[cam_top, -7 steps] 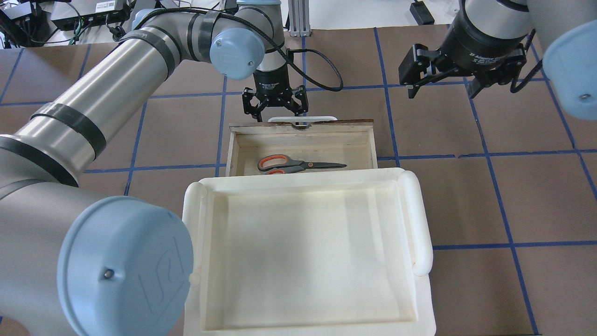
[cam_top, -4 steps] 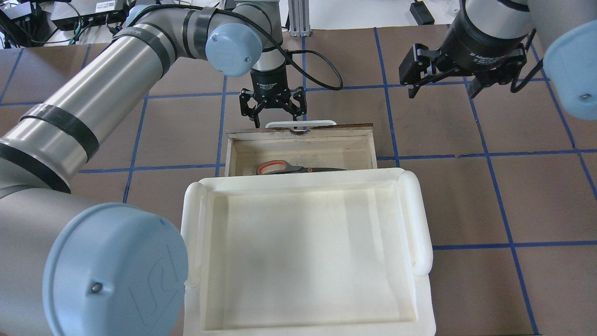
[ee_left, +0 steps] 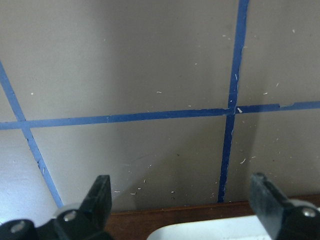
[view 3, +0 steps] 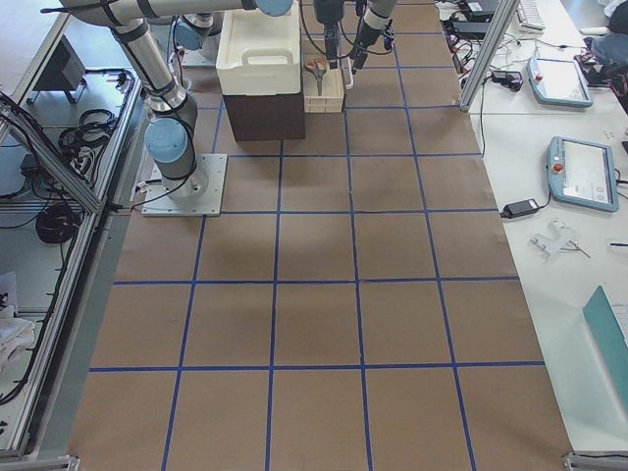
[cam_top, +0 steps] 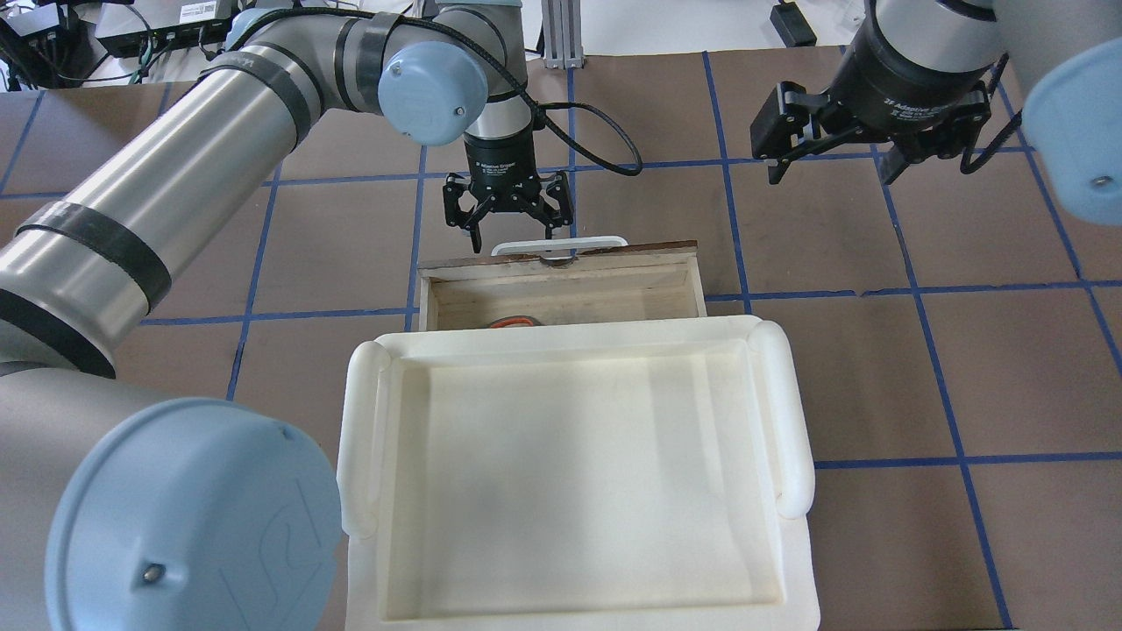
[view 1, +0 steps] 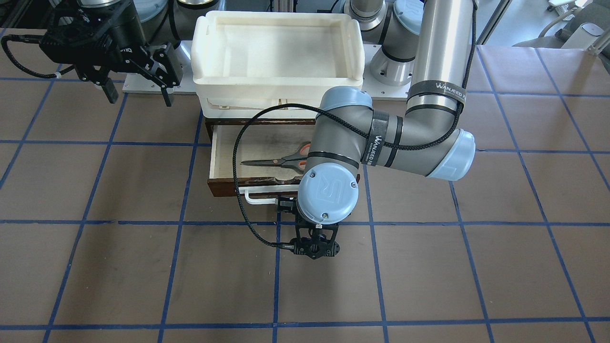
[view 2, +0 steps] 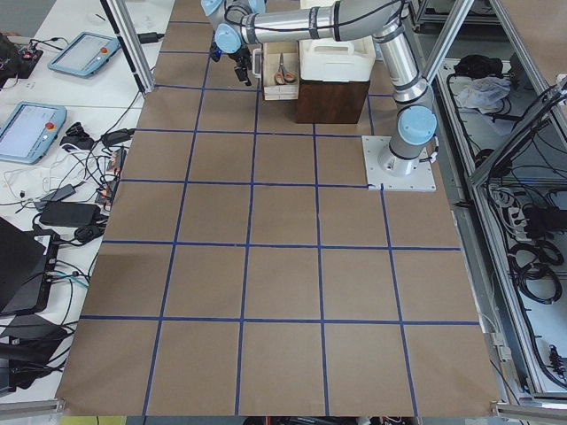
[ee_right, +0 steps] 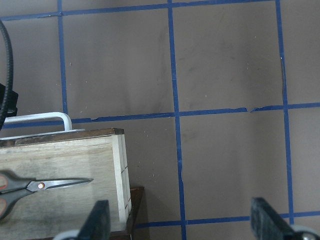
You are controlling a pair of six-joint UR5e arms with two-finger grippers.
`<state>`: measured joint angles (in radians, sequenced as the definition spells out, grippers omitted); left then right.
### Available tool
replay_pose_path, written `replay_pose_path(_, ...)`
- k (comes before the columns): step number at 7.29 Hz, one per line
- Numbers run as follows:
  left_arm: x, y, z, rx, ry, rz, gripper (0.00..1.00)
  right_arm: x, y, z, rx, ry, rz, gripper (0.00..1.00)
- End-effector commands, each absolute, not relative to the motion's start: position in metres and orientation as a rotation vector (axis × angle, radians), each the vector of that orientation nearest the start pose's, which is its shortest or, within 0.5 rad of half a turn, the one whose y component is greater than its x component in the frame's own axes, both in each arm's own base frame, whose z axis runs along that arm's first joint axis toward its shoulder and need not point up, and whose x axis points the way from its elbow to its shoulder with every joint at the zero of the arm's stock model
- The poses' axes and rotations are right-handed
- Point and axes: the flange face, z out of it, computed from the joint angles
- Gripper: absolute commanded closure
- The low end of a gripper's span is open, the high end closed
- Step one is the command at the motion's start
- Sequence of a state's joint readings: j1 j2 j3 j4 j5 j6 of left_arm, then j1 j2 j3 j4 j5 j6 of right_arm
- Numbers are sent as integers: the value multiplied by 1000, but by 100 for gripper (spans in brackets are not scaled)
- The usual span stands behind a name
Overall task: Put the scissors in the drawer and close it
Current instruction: 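Push the drawer front toward the robot's far side with the left gripper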
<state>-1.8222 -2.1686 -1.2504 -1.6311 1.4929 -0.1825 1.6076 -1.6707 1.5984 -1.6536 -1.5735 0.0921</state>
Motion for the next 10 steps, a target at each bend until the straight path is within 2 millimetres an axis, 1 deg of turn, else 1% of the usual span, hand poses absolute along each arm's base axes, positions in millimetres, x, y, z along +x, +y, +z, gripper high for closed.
replay_pose_path(1, -302, -608, 279, 88, 3080, 591, 0, 150, -458, 530, 86, 3123, -240, 0)
replay_pose_path(2, -305, -603, 282, 97, 3076, 603, 0, 150, -458, 530, 86, 3123, -240, 0)
replay_pose_path(5, -304, -593, 290, 94, 3056, 672, 0, 150, -458, 530, 86, 3123, -240, 0)
replay_pose_path(6, -304, -589, 289, 95, 3049, 689, 0, 150, -458, 530, 86, 3123, -240, 0)
replay_pose_path(7, -303, -584, 284, 93, 3044, 711, 0, 150, -458, 530, 86, 3123, -240, 0)
replay_pose_path(8, -303, -580, 273, 94, 3031, 741, 0, 150, -458, 530, 86, 3121, -239, 0)
replay_pose_path(10, -302, -569, 274, 97, 3023, 761, 0, 150, -458, 530, 91, 3121, -239, 0)
